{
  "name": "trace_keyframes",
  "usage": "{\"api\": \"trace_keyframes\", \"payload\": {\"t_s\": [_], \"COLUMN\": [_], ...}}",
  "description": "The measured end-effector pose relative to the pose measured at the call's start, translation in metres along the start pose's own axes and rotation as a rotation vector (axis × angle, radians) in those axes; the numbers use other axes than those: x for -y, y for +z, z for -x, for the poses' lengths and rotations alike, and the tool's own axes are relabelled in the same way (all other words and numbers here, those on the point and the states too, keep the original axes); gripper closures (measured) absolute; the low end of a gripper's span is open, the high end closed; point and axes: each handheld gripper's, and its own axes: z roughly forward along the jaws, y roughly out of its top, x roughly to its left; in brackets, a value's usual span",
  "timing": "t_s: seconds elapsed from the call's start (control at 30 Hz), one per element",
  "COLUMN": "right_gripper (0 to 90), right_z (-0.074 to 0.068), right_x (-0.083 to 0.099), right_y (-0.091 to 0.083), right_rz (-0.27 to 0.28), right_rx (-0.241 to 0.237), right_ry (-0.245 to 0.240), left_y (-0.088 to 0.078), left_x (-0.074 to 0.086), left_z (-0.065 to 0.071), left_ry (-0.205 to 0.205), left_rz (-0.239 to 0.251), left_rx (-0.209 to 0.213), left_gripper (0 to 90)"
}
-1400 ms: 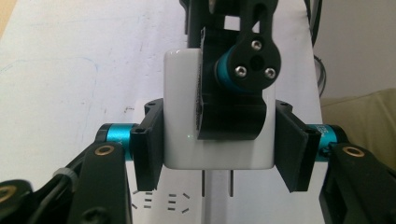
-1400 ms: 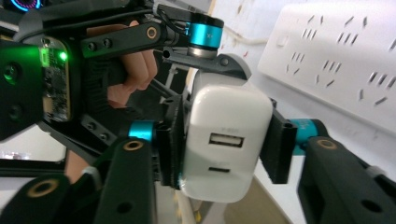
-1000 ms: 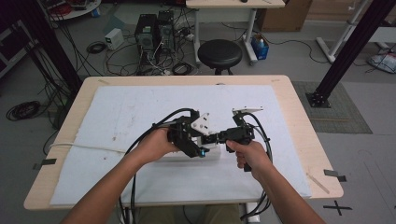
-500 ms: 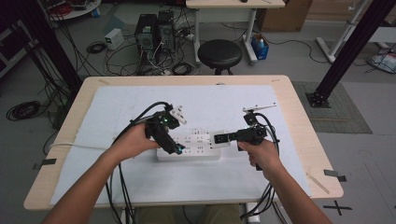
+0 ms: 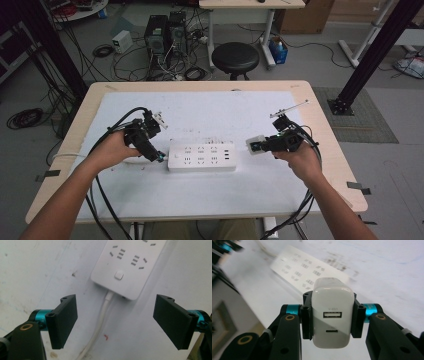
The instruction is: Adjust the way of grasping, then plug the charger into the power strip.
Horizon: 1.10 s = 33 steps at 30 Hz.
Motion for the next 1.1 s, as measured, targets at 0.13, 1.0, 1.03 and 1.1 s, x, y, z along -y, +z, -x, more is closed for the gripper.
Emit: {"api": "trace_keyframes", "payload": {"t_s": [0.13, 1.0, 1.03, 1.1], "right_gripper": [62.1, 61.8, 61.8, 61.8], "right_z": [0.007, -0.019, -0.02, -0.023], "right_x": [0.005, -0.011, -0.013, -0.018], "right_y": [-0.012, -0.02, -0.02, -0.018], "right_rz": [-0.035, -0.31, -0.305, -0.291], "right_rx": [0.059, 0.179, 0.182, 0.174], "right_ry": [-0.073, -0.44, -0.436, -0.45], "left_y": [-0.003, -0.021, -0.022, -0.023], "left_x": [0.015, 0.029, 0.028, 0.027], "left_z": [-0.008, -0.012, -0.013, -0.016], "left_ry": [-0.055, 0.043, 0.034, 0.027], "left_rz": [-0.009, -0.044, -0.052, -0.046], "left_rx": [-0.013, -0.057, -0.063, -0.062], "left_gripper": [19.6, 19.6, 19.6, 19.6]}}
